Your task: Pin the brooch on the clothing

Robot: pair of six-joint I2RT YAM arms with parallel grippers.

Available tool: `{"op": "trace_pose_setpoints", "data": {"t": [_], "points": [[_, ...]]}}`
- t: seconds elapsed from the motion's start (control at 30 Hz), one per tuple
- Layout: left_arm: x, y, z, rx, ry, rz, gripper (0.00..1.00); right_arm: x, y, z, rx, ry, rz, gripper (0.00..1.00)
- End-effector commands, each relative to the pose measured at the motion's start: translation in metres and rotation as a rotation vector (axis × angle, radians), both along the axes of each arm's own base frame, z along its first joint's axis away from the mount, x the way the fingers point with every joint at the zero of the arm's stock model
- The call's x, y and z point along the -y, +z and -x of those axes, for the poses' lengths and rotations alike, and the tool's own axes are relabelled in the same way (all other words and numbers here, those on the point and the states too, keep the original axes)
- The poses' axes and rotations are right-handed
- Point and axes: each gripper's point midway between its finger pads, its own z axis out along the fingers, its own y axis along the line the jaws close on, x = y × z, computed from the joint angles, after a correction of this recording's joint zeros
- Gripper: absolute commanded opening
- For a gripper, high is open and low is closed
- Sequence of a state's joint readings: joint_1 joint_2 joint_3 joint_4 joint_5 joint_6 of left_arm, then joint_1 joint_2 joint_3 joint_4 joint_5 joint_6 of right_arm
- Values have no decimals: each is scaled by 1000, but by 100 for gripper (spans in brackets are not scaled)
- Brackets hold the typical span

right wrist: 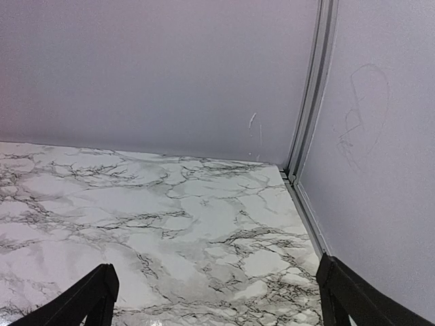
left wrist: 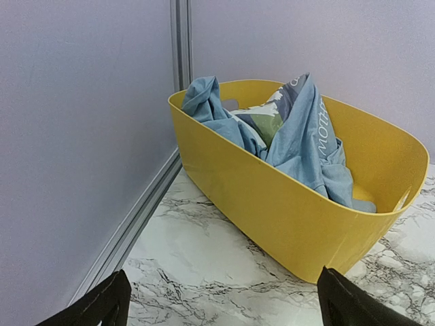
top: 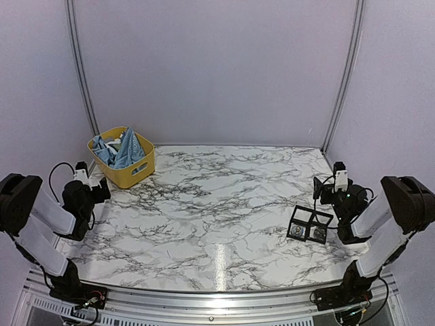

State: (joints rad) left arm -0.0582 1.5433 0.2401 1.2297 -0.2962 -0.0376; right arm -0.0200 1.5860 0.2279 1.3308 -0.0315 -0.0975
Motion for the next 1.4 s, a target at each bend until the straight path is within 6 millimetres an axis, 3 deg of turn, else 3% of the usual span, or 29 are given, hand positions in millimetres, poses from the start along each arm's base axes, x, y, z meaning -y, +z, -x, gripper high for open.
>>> {"op": "trace_pose_setpoints", "data": {"t": [0.0,0.23,0.33,0.4,0.47,0.5,0.57,0.67,0.77,0.8,0.87,0.9,1.07,1.2,1.23,1.27,1.33,1.37], "points": [[-2,14,-2,51,9,3,99,3,7,-5,24,-9,-11,99],[-6,22,-1,37,27,3,99,2,10,-4,37,-5,-11,98],[-22,64,1,87,125,28,99,12,30,1,37,-66,-29,98],[-15,101,-2,167,87,50,98,13,57,-5,30,-71,-41,99],[-4,140,-22,174,32,62,93,1,98,-15,44,4,-34,99],[0,154,-34,143,18,60,91,-3,115,-19,43,29,-41,98],[9,160,-65,4,-19,50,87,-12,141,-28,18,77,-74,96],[19,150,-109,-209,-63,27,87,-27,163,-41,-58,157,-148,88],[22,101,-148,-457,-81,-17,90,-47,166,-53,-157,192,-199,85],[23,69,-164,-554,-83,-28,92,-57,165,-56,-179,203,-199,85],[26,31,-186,-673,-89,-30,97,-76,163,-60,-211,225,-178,85],[27,23,-200,-695,-87,-29,99,-87,163,-62,-221,243,-166,85],[33,-43,-221,-811,-87,-42,99,-125,158,-59,-263,358,-215,85],[28,-80,-220,-883,-48,-63,95,-144,157,-53,-282,400,-213,85],[29,-85,-218,-891,-50,-65,82,-146,156,-52,-287,398,-208,85],[30,-87,-217,-896,-50,-66,63,-146,157,-50,-285,397,-206,85],[30,-79,-217,-878,-40,-67,11,-146,160,-48,-278,397,-211,85],[27,-66,-219,-849,-18,-70,0,-145,162,-47,-273,394,-212,85]]}}
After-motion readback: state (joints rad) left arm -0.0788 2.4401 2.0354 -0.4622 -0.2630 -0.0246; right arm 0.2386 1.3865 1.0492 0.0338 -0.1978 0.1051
